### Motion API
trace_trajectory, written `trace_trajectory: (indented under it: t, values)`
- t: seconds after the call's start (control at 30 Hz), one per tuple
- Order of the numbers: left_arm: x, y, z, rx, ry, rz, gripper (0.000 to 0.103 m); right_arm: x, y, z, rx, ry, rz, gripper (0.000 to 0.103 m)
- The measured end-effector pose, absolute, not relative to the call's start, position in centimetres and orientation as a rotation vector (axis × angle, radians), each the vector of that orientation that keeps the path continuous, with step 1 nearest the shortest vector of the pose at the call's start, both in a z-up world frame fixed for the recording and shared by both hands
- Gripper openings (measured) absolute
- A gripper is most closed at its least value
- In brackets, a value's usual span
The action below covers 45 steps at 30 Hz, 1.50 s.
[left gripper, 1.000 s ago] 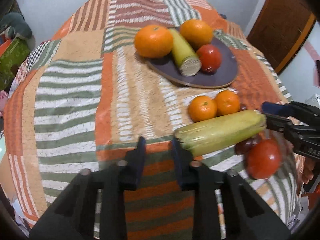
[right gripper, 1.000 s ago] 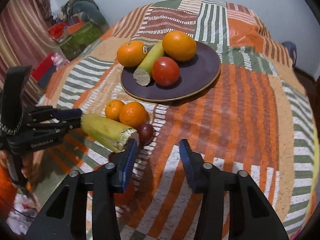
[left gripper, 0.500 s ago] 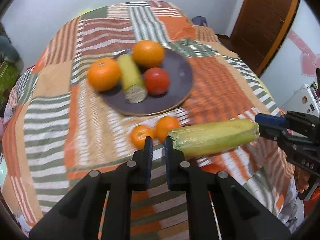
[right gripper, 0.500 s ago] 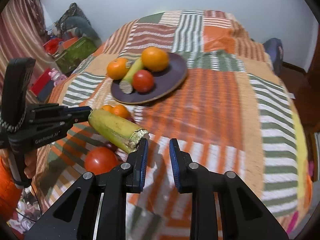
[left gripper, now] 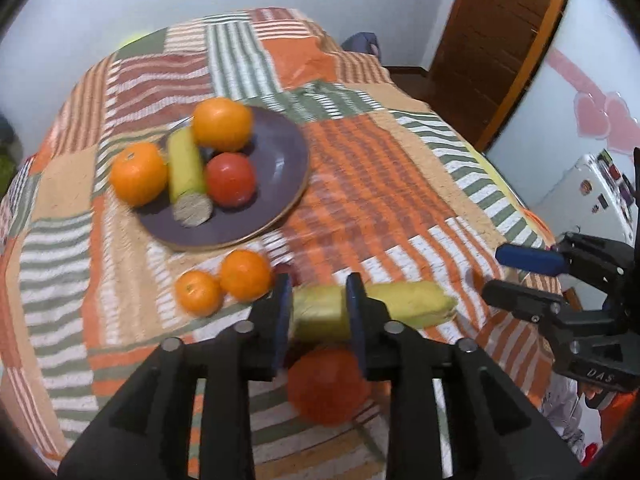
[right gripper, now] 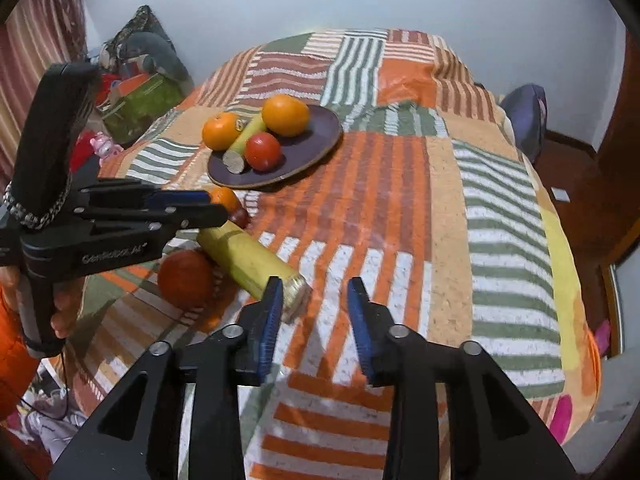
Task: Organize fruits
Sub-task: 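Grasp the second zucchini with the right tool while the left tool grasps a tomato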
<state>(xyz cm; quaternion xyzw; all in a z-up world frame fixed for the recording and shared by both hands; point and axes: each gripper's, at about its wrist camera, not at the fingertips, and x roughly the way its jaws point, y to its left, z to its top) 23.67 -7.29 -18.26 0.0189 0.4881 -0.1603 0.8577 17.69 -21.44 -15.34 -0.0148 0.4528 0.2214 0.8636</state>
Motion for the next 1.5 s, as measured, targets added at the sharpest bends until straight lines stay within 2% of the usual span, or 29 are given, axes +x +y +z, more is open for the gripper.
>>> trace_trajectory:
  t: [0.17,0.27,0.33,0.47,0.57,0.63,0.83,1.03,1.13,1.23,1.3,1.33,1.5]
  values:
    - [22.4,-4.4,-18.5,0.010,1.041,-0.279,0.031,18.5,-18.7,-16.0,-0.085,0.958,0.522,0.037]
    - [21.4,-3.3,-18.6,0.003,1.047,-0.262,0.039,19.3,-16.7,-17.3,-0.139,0.994,0.555,0.038]
    - [20.8,-2.7,-18.7,-0.005,1.048,-0.256,0.048,19.9,-15.5,-18.0,-0.189,1.002,0.549,0.045]
    - [19.6,-2.6,-18.8,-0.021,1.055,-0.268,0.056,20.1,-14.3,-18.8,-0.248,1.008,0.567,0.054]
    - [19.0,-3.4,-19.1,-0.011,1.063,-0.292,0.063,20.0,-14.4,-19.0,-0.279,1.009,0.577,0.055]
    - [18.7,-4.0,-19.4,-0.012,1.070,-0.304,0.068,19.7,-14.6,-18.8,-0.290,1.005,0.579,0.048]
    - [18.6,-5.6,-20.8,0.009,1.104,-0.331,0.068,18.4,-16.6,-18.3,-0.250,1.011,0.560,0.037]
    - [19.2,-6.5,-21.7,0.013,1.102,-0.323,0.068,16.6,-18.6,-17.7,-0.197,1.040,0.532,0.032]
    - [19.7,-6.8,-22.0,0.004,1.097,-0.320,0.067,16.1,-18.8,-17.3,-0.194,1.045,0.545,0.032]
    - [20.0,-7.0,-22.4,0.002,1.102,-0.324,0.055,16.5,-18.4,-17.2,-0.195,1.032,0.563,0.032]
    - [20.0,-7.1,-22.4,-0.009,1.102,-0.333,0.051,17.1,-17.7,-17.7,-0.213,1.030,0.557,0.033]
    - [19.9,-7.1,-22.3,-0.007,1.095,-0.335,0.050,17.7,-17.2,-18.1,-0.219,1.037,0.555,0.037]
    - [19.4,-6.6,-21.9,-0.008,1.096,-0.347,0.049,19.1,-15.9,-19.6,-0.233,1.067,0.555,0.042]
